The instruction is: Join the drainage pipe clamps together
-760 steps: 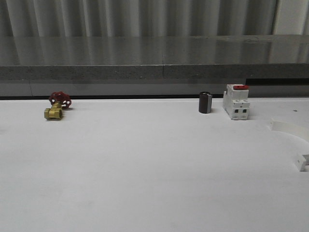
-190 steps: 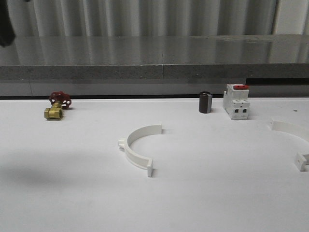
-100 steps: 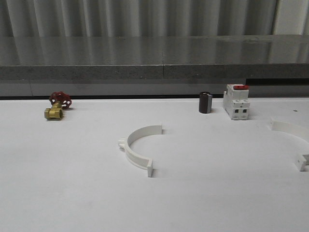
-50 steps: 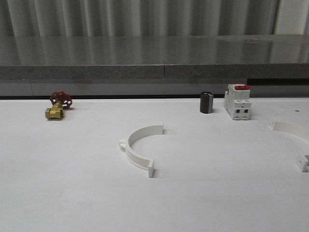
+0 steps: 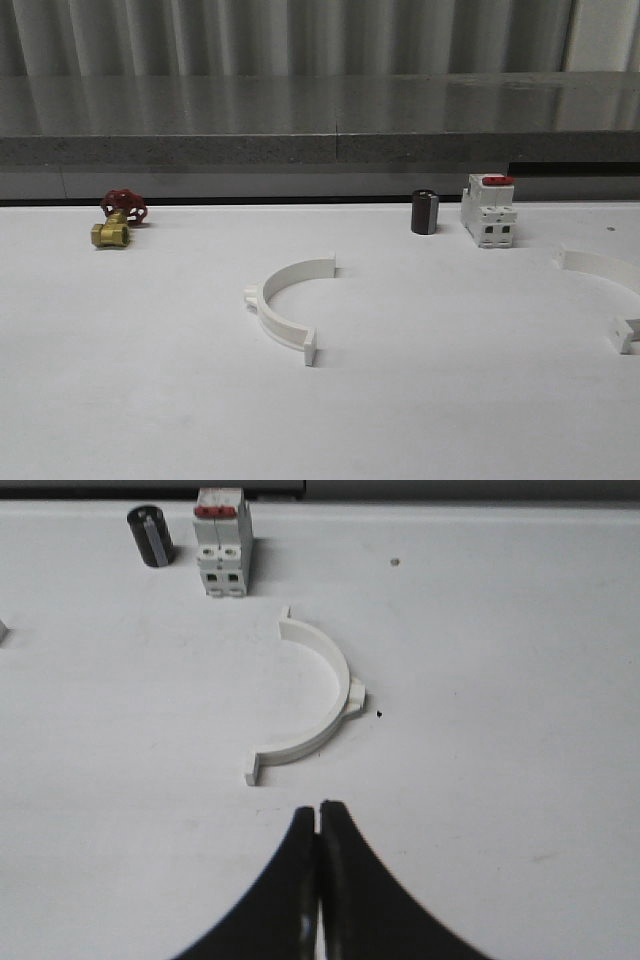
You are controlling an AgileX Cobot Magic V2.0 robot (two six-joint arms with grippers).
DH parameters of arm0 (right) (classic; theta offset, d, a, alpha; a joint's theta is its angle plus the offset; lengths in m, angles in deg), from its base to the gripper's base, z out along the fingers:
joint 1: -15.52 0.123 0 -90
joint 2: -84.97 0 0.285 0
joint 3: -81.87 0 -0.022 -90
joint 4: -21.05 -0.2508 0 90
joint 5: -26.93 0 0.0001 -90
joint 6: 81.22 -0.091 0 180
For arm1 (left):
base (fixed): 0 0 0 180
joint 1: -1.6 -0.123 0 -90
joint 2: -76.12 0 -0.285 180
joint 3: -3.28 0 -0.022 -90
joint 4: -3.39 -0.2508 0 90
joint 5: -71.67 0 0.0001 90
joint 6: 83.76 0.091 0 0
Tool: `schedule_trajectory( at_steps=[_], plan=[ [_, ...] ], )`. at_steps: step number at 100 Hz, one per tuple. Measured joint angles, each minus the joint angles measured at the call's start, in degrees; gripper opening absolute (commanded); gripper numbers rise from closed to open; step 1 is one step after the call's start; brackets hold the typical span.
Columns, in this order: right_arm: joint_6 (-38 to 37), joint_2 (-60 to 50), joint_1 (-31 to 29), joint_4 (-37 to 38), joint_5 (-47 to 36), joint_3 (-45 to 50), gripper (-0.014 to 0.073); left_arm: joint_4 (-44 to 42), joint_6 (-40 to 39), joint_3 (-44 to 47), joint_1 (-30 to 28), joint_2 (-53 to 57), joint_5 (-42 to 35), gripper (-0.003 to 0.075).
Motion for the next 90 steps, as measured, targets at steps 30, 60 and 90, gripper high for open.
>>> schedule_trajectory(
  at_steps=[30,60,90],
  plan=[
    [0.0,30.7,0.0,0.0,13.4,-20.2,0.0323,0.0,0.0,0.0,0.0,0.0,0.0,-0.0020],
    [-1.5,50.9,-1.9,-0.3,17.3,-33.5,0.0580,0.0,0.0,0.0,0.0,0.0,0.0,-0.0020],
    [-3.8,62.5,-4.7,-0.8,17.4,-38.8,0.0580,0.0,0.0,0.0,0.0,0.0,0.0,-0.0020]
  ],
)
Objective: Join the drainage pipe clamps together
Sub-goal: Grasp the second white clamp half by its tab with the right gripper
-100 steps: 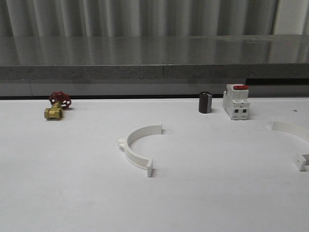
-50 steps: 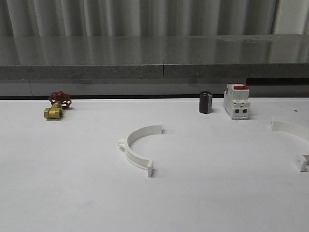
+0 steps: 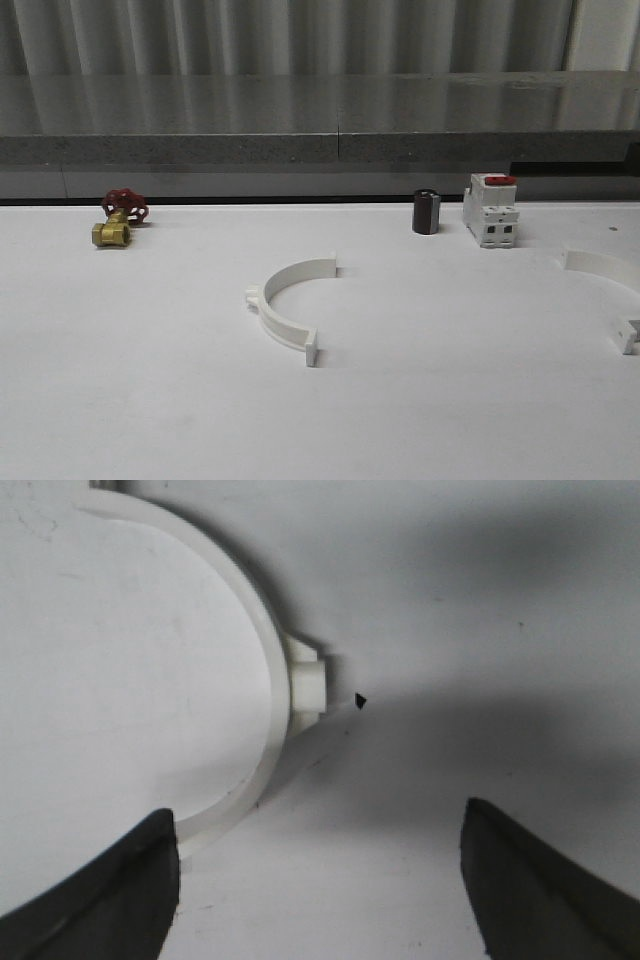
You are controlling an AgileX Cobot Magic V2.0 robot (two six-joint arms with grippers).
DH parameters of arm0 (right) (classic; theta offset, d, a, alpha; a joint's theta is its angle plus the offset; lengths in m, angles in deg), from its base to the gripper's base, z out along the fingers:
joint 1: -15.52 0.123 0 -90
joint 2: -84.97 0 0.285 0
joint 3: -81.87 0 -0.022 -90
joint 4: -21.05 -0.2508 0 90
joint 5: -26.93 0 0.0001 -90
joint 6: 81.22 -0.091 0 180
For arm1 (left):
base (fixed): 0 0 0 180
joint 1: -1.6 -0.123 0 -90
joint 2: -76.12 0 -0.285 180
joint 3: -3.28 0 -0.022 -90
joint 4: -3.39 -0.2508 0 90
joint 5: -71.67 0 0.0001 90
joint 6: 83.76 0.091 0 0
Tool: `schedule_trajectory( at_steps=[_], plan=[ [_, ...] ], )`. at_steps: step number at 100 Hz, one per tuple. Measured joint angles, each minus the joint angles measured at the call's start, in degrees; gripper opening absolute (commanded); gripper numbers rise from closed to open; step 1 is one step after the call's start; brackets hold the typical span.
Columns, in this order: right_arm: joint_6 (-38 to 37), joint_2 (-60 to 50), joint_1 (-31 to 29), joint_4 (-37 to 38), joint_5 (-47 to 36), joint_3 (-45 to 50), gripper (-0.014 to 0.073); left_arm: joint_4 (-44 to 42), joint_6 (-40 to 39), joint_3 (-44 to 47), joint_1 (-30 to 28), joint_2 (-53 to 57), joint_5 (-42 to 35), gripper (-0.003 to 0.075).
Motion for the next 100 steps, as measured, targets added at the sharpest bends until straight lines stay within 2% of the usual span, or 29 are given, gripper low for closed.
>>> schedule_trajectory(
  at_steps=[37,47,59,69,78,92,100],
  plan=[
    [-0.1,9.6,0.0,-1.8,-1.2,-3.9,0.0566,0.0,0.0,0.0,0.0,0.0,0.0,-0.0020],
    [-0.1,11.1,0.0,-1.9,-2.1,-4.2,0.0453,0.0,0.0,0.0,0.0,0.0,0.0,-0.0020],
    [-0.1,11.7,0.0,-1.7,-2.6,-4.4,0.0211,0.0,0.0,0.0,0.0,0.0,0.0,-0.0020],
    [-0.7,11.8,0.0,-1.7,-3.0,-4.6,0.0083,0.0,0.0,0.0,0.0,0.0,0.0,-0.0020],
    [-1.5,11.8,0.0,-1.7,-3.4,-4.6,0.0037,0.0,0.0,0.0,0.0,0.0,0.0,-0.0020],
    [-2.5,11.8,0.3,-1.8,-3.4,-4.6,0.0035,0.0,0.0,0.0,0.0,0.0,0.0,-0.0020],
    [-5.6,11.3,1.0,-1.9,-3.3,-4.6,0.0035,0.0,0.0,0.0,0.0,0.0,0.0,-0.0020]
  ],
)
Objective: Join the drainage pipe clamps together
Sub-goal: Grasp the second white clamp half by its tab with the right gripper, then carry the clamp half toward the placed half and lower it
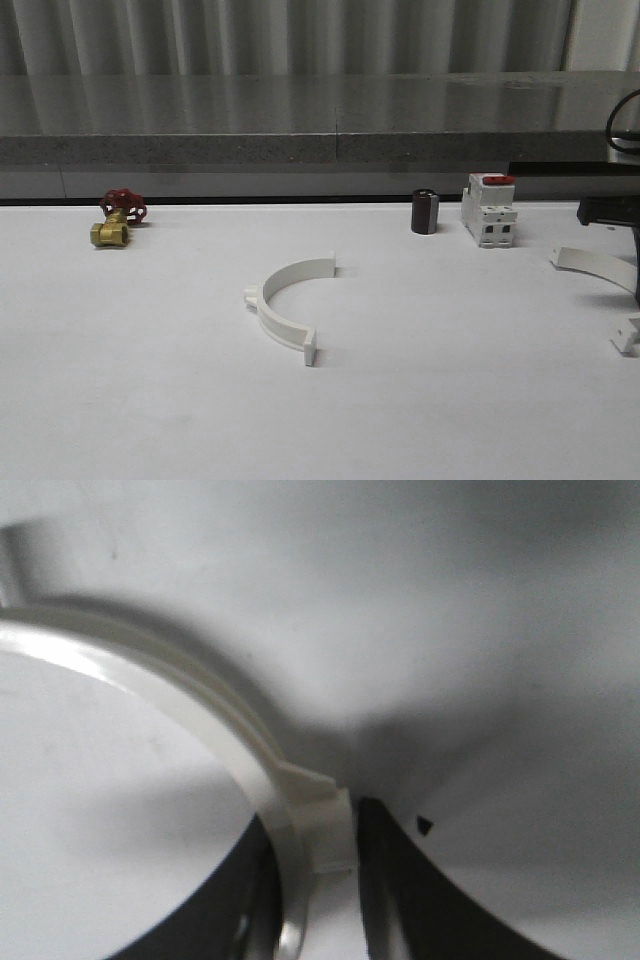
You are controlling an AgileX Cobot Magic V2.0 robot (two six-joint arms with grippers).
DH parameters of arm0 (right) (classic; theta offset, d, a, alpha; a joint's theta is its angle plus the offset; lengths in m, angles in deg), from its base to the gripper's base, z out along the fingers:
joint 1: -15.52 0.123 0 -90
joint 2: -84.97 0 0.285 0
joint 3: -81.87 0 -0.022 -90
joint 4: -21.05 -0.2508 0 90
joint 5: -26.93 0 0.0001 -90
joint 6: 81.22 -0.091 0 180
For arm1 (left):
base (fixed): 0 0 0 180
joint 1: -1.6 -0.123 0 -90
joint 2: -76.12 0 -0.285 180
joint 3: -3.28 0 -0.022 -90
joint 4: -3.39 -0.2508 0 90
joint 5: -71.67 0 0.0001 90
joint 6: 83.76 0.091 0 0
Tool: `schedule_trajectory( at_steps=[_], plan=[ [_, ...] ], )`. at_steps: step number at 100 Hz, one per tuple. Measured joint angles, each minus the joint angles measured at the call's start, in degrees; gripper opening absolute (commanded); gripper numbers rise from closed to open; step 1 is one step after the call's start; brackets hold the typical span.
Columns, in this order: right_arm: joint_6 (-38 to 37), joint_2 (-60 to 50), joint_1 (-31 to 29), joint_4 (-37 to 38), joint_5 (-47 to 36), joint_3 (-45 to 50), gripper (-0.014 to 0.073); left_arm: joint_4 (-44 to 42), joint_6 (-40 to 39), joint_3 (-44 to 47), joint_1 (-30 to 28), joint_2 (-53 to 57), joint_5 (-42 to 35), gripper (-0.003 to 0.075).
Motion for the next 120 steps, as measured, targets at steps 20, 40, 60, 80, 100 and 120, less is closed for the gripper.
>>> schedule_trajectory(
  at_steps=[20,40,60,80,100,120],
  plan=[
    [-11.6,-5.3,3.5,0.7,1.8,0.3,0.0036,0.0,0.0,0.0,0.0,0.0,0.0,-0.0020],
    [-16.9,-7.4,11.0,1.9,4.9,0.3,0.0036,0.0,0.0,0.0,0.0,0.0,0.0,-0.0020],
    [-20.6,-7.4,19.8,2.0,5.3,0.3,0.0036,0.0,0.0,0.0,0.0,0.0,0.0,-0.0020],
    [-26.4,-6.6,26.1,2.0,4.7,0.3,0.0036,0.0,0.0,0.0,0.0,0.0,0.0,-0.0020],
    [-30.3,-3.1,29.1,2.0,3.3,0.3,0.0036,0.0,0.0,0.0,0.0,0.0,0.0,-0.0020],
    [-30.7,-0.1,30.3,2.0,3.1,-3.8,0.0036,0.0,0.0,0.0,0.0,0.0,0.0,-0.0020]
  ],
)
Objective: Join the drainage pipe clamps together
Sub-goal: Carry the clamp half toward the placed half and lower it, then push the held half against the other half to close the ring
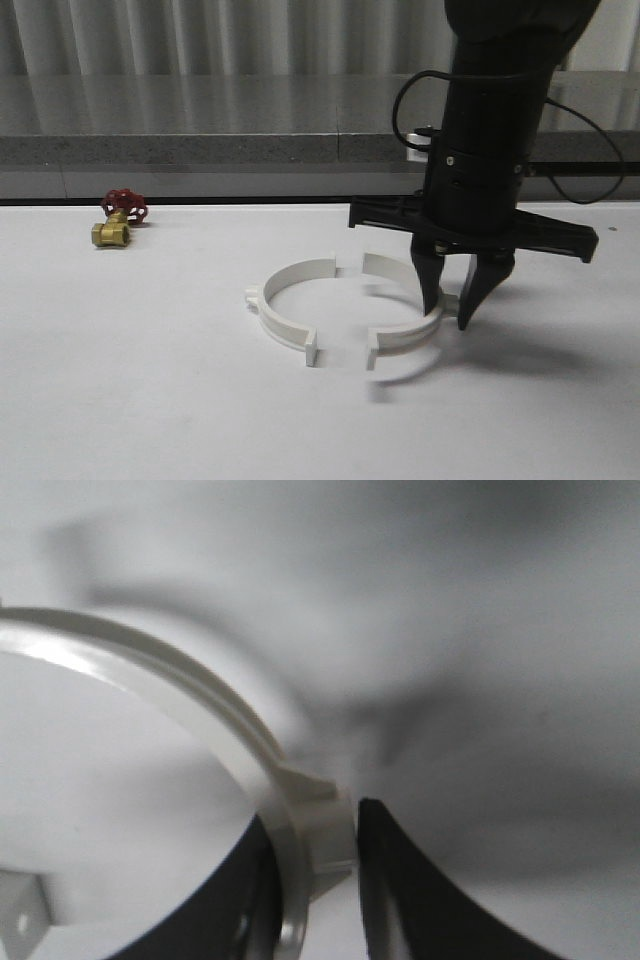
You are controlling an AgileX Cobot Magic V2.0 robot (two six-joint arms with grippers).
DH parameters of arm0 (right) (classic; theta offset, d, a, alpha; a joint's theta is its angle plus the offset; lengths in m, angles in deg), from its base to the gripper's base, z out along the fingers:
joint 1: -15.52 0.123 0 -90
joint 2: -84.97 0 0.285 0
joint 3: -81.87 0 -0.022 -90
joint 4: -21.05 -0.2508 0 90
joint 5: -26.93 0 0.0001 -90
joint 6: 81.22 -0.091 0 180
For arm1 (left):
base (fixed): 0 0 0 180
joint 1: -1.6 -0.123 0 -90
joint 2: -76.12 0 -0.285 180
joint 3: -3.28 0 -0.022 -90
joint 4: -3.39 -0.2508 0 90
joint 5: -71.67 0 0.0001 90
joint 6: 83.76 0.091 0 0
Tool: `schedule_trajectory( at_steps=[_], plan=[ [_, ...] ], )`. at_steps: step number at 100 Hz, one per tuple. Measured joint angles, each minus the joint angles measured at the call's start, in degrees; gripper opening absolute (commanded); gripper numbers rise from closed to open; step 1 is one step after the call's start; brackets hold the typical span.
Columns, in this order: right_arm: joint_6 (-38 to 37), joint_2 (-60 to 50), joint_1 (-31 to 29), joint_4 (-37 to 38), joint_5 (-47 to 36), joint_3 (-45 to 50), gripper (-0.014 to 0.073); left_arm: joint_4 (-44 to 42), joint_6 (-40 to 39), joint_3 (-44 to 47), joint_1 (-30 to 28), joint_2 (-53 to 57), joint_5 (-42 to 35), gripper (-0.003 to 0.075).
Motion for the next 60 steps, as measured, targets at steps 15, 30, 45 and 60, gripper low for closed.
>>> schedule_trajectory(
  at_steps=[15,30,45,60],
  plan=[
    [-0.1,2.9,0.0,0.7,1.0,-4.1,0.0036,0.0,0.0,0.0,0.0,0.0,0.0,-0.0020],
    [-0.1,4.9,0.0,0.7,1.4,-6.0,0.0036,0.0,0.0,0.0,0.0,0.0,0.0,-0.0020],
    [-0.9,6.0,0.2,0.7,1.5,-6.6,0.0036,0.0,0.0,0.0,0.0,0.0,0.0,-0.0020],
    [-1.6,6.1,0.2,0.7,1.4,-6.6,0.0036,0.0,0.0,0.0,0.0,0.0,0.0,-0.0020]
  ],
)
